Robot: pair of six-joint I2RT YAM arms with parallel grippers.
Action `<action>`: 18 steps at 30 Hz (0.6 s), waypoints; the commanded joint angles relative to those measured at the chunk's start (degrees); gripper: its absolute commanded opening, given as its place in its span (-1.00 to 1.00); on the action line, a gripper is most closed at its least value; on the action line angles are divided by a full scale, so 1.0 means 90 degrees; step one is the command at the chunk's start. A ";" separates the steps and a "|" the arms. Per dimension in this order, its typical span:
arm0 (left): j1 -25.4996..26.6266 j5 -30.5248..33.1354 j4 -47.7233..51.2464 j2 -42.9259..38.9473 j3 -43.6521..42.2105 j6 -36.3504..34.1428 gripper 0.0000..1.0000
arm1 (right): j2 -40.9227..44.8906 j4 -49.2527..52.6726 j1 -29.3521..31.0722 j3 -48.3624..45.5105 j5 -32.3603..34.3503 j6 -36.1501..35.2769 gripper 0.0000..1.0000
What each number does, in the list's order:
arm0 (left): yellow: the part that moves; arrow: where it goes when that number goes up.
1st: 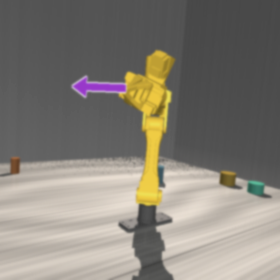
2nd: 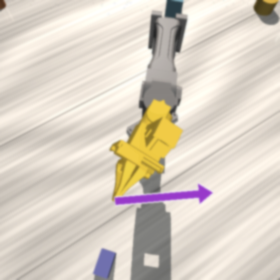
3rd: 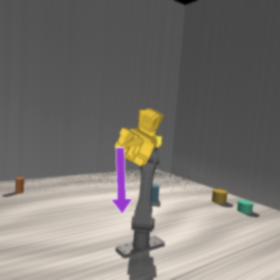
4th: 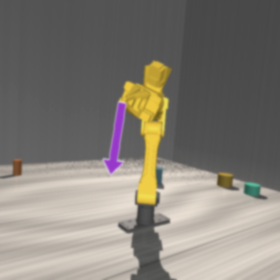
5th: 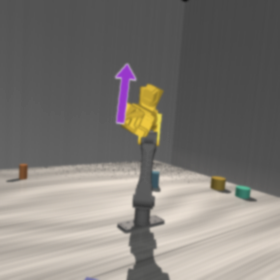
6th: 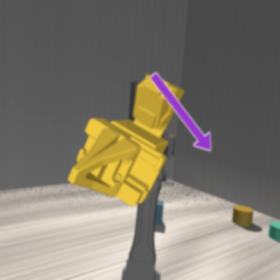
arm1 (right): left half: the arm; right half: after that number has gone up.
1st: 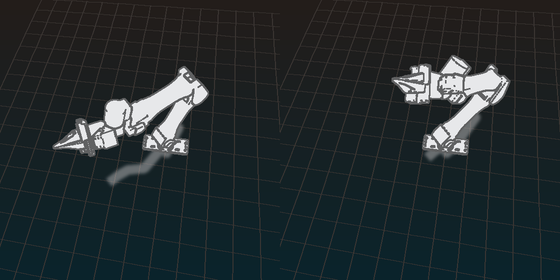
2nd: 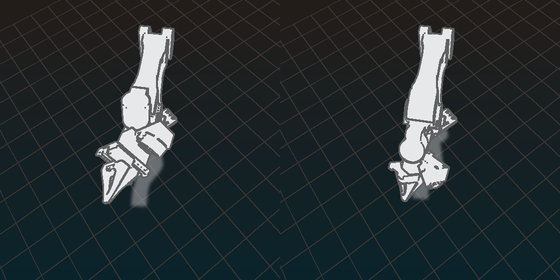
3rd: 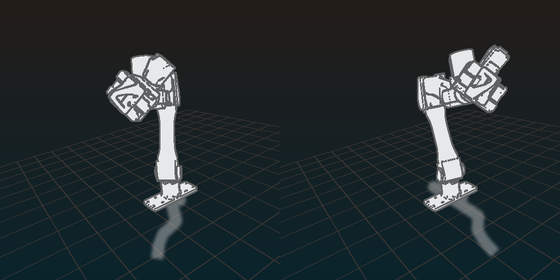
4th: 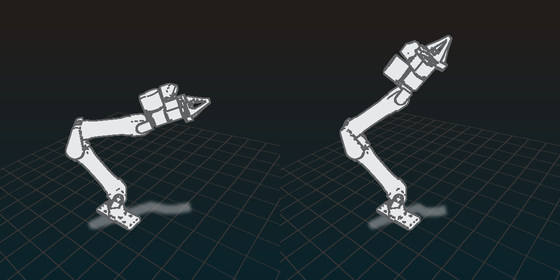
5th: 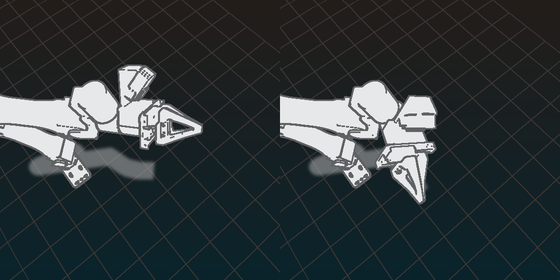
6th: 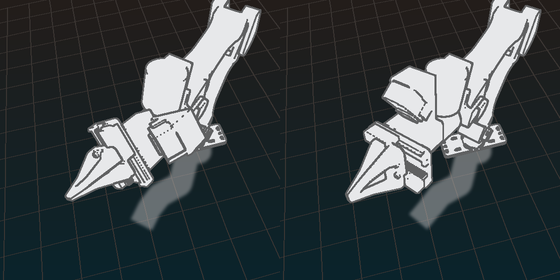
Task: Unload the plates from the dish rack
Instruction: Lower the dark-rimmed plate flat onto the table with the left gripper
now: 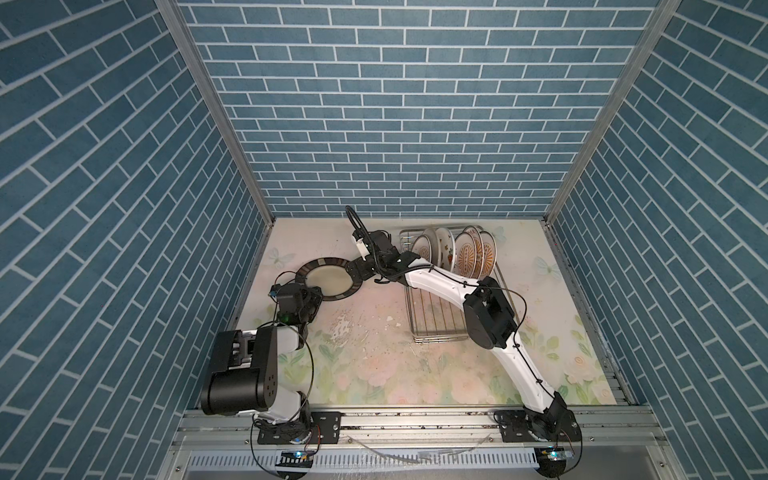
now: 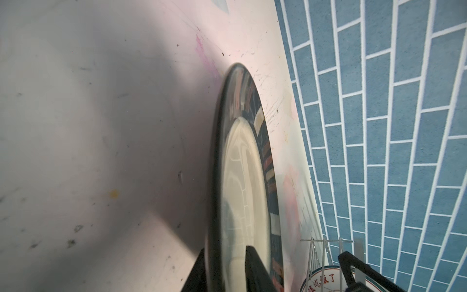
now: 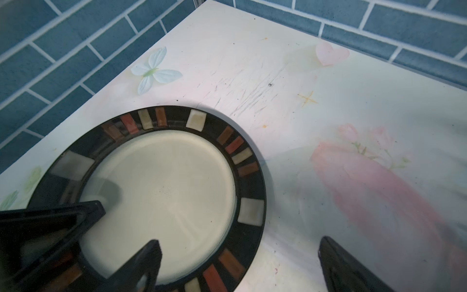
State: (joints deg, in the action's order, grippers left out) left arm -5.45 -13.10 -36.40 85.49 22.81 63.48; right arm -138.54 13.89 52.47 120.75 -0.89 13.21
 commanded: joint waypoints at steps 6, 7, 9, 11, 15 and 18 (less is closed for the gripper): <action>-0.0048 -0.0214 -0.0554 0.0429 0.0307 -0.0169 -0.41 | -0.0322 0.0249 0.0022 0.0360 -0.0002 -0.0052 0.96; -0.0057 -0.0200 -0.0564 0.0442 0.0296 -0.0159 -0.39 | -0.0343 0.0270 0.0024 0.0402 -0.0018 -0.0054 0.96; -0.0058 -0.0157 -0.0479 0.0469 0.0318 -0.0188 -0.27 | -0.0458 0.0366 0.0019 0.0560 -0.0004 -0.0064 0.95; -0.0058 -0.0146 -0.0388 0.0503 0.0377 -0.0236 -0.25 | -0.0559 0.0475 0.0025 0.0709 0.0040 -0.0072 0.95; -0.0058 -0.0099 -0.0186 0.0569 0.0495 -0.0314 -0.15 | -0.0665 0.0493 0.0029 0.0792 0.0059 -0.0067 0.96; -0.0058 -0.0048 -0.0067 0.0626 0.0578 -0.0395 -0.13 | -0.0664 0.0478 0.0028 0.0792 0.0059 -0.0062 0.96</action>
State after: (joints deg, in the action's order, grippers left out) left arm -5.72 -13.76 -36.75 90.76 26.02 61.93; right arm -143.37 17.02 52.47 125.75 -0.86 13.19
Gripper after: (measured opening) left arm 0.432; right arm 0.978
